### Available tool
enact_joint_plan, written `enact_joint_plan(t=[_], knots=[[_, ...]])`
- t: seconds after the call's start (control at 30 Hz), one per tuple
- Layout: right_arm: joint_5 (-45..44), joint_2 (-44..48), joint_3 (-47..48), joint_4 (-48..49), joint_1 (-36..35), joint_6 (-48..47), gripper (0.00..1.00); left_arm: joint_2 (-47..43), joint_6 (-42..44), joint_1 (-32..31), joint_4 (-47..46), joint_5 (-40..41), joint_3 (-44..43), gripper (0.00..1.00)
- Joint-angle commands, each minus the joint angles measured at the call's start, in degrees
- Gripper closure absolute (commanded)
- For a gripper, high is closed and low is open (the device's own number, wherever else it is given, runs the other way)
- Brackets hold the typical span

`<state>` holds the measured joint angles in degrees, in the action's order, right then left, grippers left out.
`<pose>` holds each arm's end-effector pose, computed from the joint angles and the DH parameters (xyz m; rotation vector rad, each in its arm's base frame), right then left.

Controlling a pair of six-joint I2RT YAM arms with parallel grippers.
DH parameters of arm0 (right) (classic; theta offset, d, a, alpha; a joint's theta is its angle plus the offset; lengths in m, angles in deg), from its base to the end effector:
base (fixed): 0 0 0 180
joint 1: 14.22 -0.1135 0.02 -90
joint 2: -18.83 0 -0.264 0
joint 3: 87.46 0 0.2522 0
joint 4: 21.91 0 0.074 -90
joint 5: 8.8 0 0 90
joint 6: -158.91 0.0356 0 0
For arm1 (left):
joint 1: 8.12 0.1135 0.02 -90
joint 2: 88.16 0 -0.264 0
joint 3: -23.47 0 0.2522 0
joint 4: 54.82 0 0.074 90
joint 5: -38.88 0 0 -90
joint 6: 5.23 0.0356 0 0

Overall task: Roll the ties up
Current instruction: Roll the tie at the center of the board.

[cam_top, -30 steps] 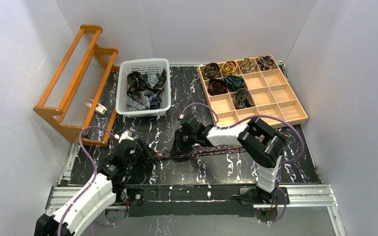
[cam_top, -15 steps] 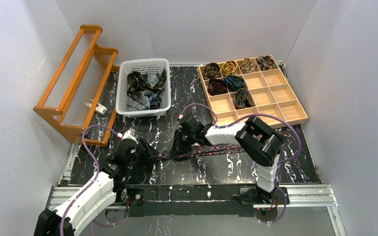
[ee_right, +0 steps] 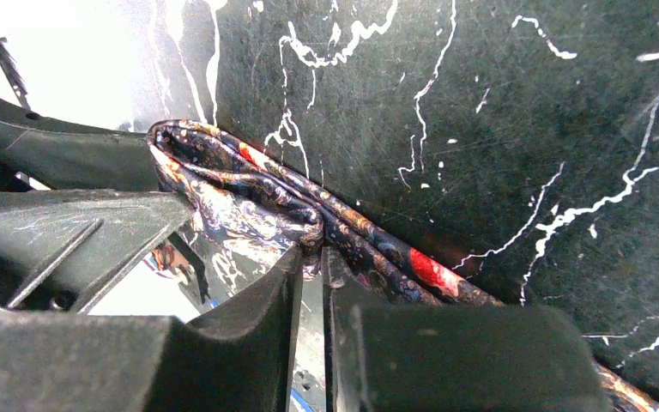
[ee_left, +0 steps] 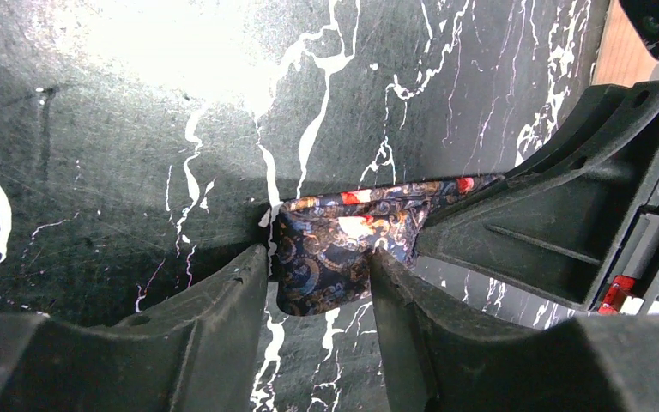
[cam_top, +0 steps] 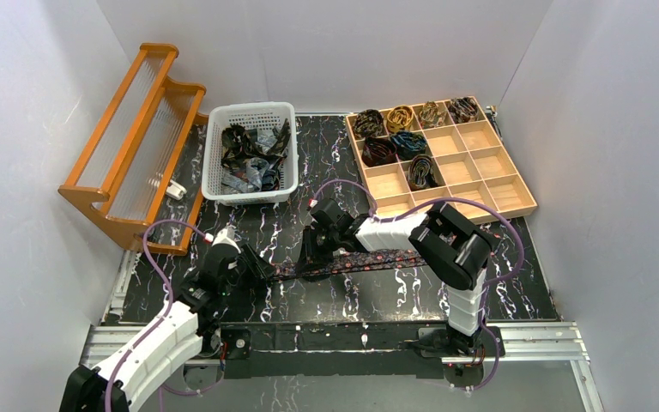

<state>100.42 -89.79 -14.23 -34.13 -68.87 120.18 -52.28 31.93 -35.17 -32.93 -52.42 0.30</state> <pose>0.2117 0.3187 0.1381 -0.2599 2.7261 1.1245 0.1264 -0.0654 0.1505 -0.4985 2.2386 -0.7930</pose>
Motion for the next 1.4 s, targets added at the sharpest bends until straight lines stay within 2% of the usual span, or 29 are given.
enact_joint_plan(t=[0.0,0.17,0.23,0.4,0.67,1.03,1.2,1.37], knots=[[-2.38,-2.35,0.57,-4.27,-0.10,-1.42,0.77,0.65,0.63,0.33,-3.22,0.25,1.98,0.56],[-1.82,-2.91,1.12,-4.42,-0.08,-1.79,0.77,0.55,0.76,0.33,-5.29,0.51,3.12,0.65],[-1.49,-2.84,1.39,-4.52,-0.07,-2.03,0.76,0.44,0.74,0.33,-6.73,0.51,3.87,0.72],[0.24,-2.72,3.17,-5.25,-0.02,-3.10,0.74,0.12,1.78,0.33,-6.52,1.43,2.79,1.00],[4.77,1.87,4.70,-3.37,-0.10,-6.54,0.65,2.07,5.99,0.24,5.42,7.82,-5.86,1.00],[4.61,1.99,7.05,-3.78,-0.28,-5.48,0.65,5.78,8.12,0.00,14.77,15.51,-13.43,1.00],[-0.13,4.13,6.78,-6.14,-0.23,-6.35,0.64,8.28,8.92,-0.92,17.99,19.96,-17.63,1.00],[-5.30,6.91,5.45,-8.66,0.19,-7.21,0.63,11.67,8.95,-4.57,24.11,27.74,-22.56,1.00]])
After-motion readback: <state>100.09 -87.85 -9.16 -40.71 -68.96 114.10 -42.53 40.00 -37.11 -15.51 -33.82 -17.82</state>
